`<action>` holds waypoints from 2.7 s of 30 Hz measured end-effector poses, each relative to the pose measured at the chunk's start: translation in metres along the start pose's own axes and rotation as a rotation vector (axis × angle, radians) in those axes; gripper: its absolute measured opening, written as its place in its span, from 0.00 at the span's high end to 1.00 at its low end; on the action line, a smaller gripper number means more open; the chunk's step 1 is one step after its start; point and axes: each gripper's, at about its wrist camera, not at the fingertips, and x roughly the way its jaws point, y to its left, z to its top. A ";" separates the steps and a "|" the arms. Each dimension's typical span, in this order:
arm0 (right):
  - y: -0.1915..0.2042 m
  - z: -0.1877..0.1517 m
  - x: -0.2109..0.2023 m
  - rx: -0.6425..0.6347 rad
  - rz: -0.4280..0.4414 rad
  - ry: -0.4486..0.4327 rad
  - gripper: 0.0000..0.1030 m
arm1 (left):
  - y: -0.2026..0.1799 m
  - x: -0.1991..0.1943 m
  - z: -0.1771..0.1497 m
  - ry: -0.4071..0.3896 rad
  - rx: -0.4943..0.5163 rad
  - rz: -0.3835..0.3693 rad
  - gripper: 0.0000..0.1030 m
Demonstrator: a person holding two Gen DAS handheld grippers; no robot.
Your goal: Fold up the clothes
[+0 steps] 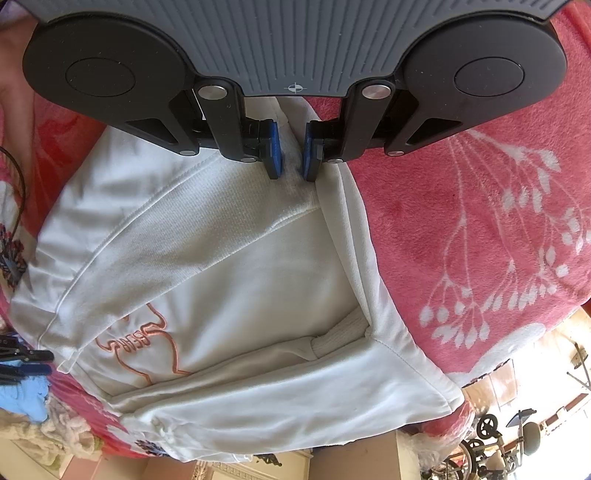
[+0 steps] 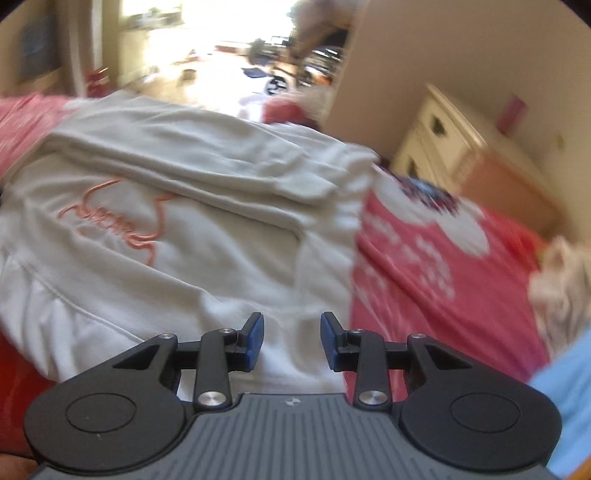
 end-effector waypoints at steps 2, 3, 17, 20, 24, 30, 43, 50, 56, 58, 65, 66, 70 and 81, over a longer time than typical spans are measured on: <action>-0.002 -0.004 0.001 0.016 -0.017 0.007 0.66 | -0.001 0.000 0.000 -0.001 -0.001 0.002 0.86; -0.003 -0.006 0.001 0.019 -0.025 0.010 0.67 | -0.001 0.000 0.000 0.000 0.000 0.002 0.86; -0.027 -0.009 0.021 0.217 -0.023 -0.028 0.98 | 0.000 0.001 0.000 0.003 -0.001 -0.001 0.86; -0.047 -0.018 0.036 0.389 0.031 -0.015 0.98 | 0.000 0.001 0.001 0.004 0.003 -0.003 0.86; -0.067 -0.027 0.047 0.578 0.093 -0.013 0.97 | 0.000 0.000 -0.001 -0.005 -0.009 -0.004 0.86; -0.081 -0.035 0.039 0.679 0.177 -0.024 0.95 | 0.012 -0.003 -0.006 -0.027 -0.077 -0.065 0.86; -0.079 -0.038 0.030 0.639 0.228 -0.006 0.87 | 0.023 -0.015 -0.006 -0.072 -0.149 -0.137 0.78; -0.078 -0.040 0.033 0.629 0.237 0.003 0.86 | 0.020 -0.005 -0.002 -0.047 -0.128 -0.124 0.71; -0.079 -0.041 0.035 0.629 0.246 0.004 0.86 | 0.019 -0.001 0.000 -0.037 -0.130 -0.129 0.65; -0.079 -0.042 0.034 0.630 0.249 0.001 0.85 | 0.019 -0.001 -0.001 -0.031 -0.151 -0.133 0.63; -0.079 -0.044 0.033 0.630 0.253 -0.003 0.85 | 0.016 -0.004 -0.005 0.017 -0.160 -0.140 0.59; -0.079 -0.044 0.033 0.632 0.254 -0.004 0.85 | 0.017 -0.003 -0.005 0.018 -0.166 -0.143 0.59; -0.080 -0.045 0.034 0.634 0.257 -0.005 0.85 | 0.029 -0.001 -0.005 0.025 -0.270 -0.188 0.59; -0.078 -0.047 0.035 0.633 0.259 -0.009 0.85 | 0.036 -0.002 -0.011 0.066 -0.350 -0.280 0.60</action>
